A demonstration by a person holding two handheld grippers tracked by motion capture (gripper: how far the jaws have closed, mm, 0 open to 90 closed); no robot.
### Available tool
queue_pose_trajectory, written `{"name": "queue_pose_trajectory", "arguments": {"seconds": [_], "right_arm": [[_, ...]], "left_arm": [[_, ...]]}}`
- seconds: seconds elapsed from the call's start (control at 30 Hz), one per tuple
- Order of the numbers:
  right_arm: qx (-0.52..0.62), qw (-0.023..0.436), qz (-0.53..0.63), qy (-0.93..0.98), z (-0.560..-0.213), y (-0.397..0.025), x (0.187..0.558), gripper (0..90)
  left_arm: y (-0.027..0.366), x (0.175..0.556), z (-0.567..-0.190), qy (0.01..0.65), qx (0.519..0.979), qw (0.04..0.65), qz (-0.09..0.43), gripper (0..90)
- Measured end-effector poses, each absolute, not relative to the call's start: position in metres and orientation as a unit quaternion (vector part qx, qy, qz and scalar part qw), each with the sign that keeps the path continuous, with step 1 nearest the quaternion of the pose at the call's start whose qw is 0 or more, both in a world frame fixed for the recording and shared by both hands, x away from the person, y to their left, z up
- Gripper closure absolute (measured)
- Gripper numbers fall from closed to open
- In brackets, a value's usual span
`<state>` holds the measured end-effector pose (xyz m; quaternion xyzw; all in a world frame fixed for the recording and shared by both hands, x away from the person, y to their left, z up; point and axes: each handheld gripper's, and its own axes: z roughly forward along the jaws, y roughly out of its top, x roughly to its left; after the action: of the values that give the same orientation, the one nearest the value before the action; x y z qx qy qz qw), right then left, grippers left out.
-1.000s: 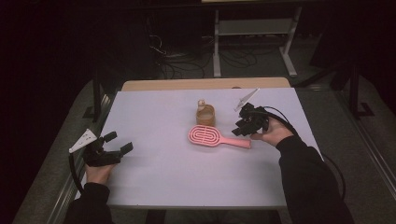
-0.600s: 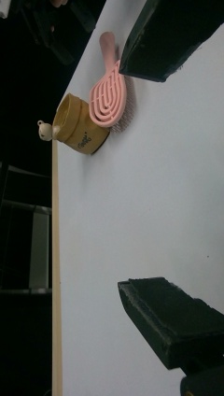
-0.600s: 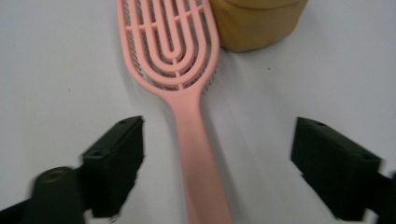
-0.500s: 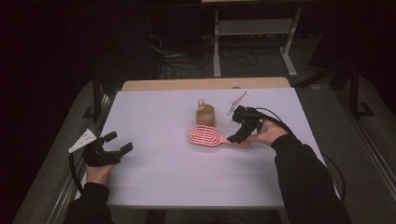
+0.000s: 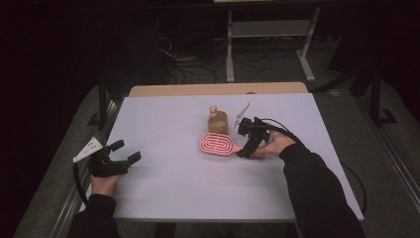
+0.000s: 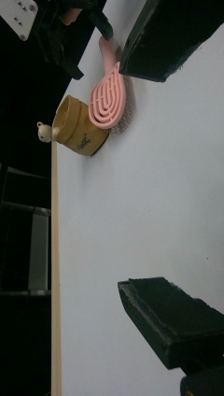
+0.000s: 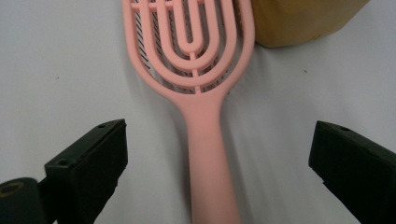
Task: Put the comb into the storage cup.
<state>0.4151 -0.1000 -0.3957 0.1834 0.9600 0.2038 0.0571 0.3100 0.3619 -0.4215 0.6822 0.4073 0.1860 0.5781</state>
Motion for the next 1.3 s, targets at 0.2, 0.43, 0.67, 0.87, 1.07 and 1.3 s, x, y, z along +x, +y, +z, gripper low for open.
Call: {"name": "queue_pose_trajectory", "arguments": {"seconds": [0.2, 0.43, 0.67, 0.87, 1.07, 1.3], "right_arm": [[0.182, 0.057, 0.199, 0.961, -0.404, -0.098, 0.42, 4.2], [0.165, 0.055, 0.188, 0.967, -0.413, -0.092, 0.422, 12.3], [0.15, 0.049, 0.18, 0.971, -0.418, -0.084, 0.42, 23.1], [0.147, 0.045, 0.171, 0.973, -0.418, -0.084, 0.42, 37.5], [0.147, 0.05, 0.175, 0.972, -0.416, -0.084, 0.42, 49.3], [0.14, 0.042, 0.173, 0.974, -0.418, -0.083, 0.419, 64.2]], "left_arm": [[0.362, 0.31, -0.422, 0.409, 0.682, 0.577, 0.187, 0.0], [0.362, 0.31, -0.421, 0.408, 0.682, 0.577, 0.188, 0.0], [0.363, 0.31, -0.421, 0.408, 0.681, 0.578, 0.188, 0.0], [0.362, 0.31, -0.422, 0.408, 0.681, 0.577, 0.188, 0.0], [0.362, 0.31, -0.421, 0.408, 0.682, 0.577, 0.188, 0.0], [0.363, 0.31, -0.421, 0.408, 0.682, 0.577, 0.189, 0.0]]}}
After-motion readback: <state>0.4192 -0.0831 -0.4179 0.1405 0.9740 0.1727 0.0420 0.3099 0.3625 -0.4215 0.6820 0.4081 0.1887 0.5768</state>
